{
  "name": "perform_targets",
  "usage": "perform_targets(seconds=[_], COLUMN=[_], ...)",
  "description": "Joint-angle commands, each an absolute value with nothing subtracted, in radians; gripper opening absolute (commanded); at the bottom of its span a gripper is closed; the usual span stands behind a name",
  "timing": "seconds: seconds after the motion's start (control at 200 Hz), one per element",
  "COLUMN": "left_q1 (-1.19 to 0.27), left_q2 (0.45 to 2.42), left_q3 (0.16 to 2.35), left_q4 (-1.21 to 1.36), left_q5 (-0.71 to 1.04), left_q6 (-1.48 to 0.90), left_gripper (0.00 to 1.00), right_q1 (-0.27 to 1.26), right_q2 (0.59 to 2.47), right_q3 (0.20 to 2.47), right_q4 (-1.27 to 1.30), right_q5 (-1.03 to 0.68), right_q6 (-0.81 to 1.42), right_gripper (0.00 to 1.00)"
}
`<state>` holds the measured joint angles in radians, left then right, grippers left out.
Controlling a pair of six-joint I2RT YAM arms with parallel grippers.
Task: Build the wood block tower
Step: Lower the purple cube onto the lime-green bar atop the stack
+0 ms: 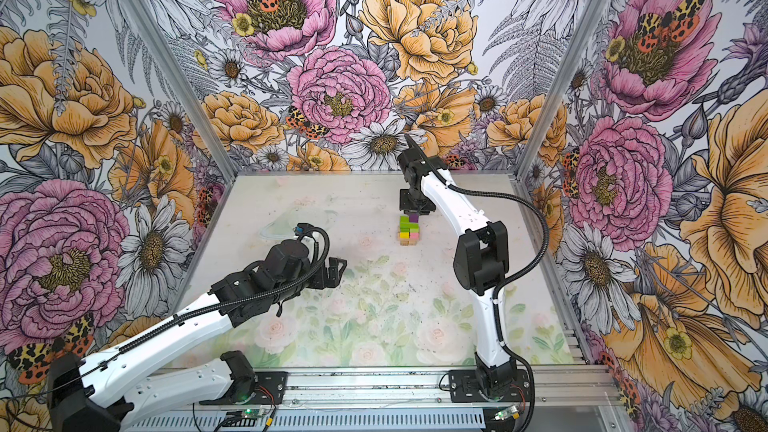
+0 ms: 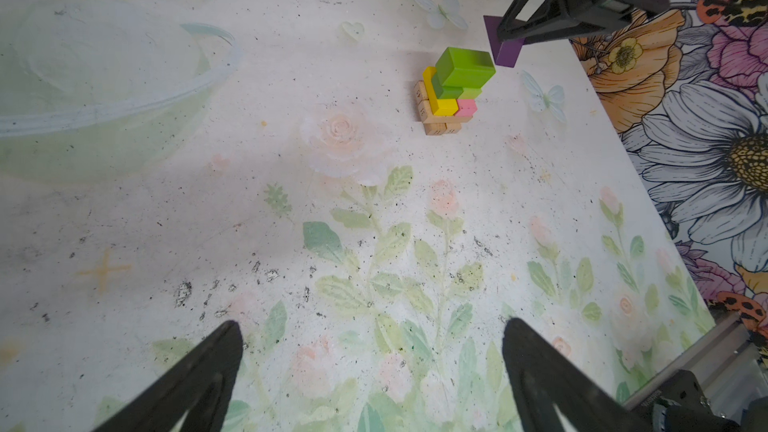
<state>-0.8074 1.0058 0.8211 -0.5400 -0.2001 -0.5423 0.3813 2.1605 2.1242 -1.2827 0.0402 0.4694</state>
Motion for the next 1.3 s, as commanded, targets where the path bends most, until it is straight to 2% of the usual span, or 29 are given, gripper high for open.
perform_targets(seconds=[0.0,1.296], left_q1=[-0.798,-0.788], left_q2=[1.003,0.998], left_q3=[0.848,0.856], left_q4=[-0.51,-0.512], left_q5=[-0.181,-0.162], left_q6=[-0.527,-0.529], left_gripper=[0.99,0.99], right_q1=[0.391,0.374], right_q2=[2.18,2.224], right_q3=[2.125,2.145], right_q4=[-1.273,-1.25], right_q5=[0.017,0.011], right_q6=[0.471,0.477], right_gripper=[0.26,0.27])
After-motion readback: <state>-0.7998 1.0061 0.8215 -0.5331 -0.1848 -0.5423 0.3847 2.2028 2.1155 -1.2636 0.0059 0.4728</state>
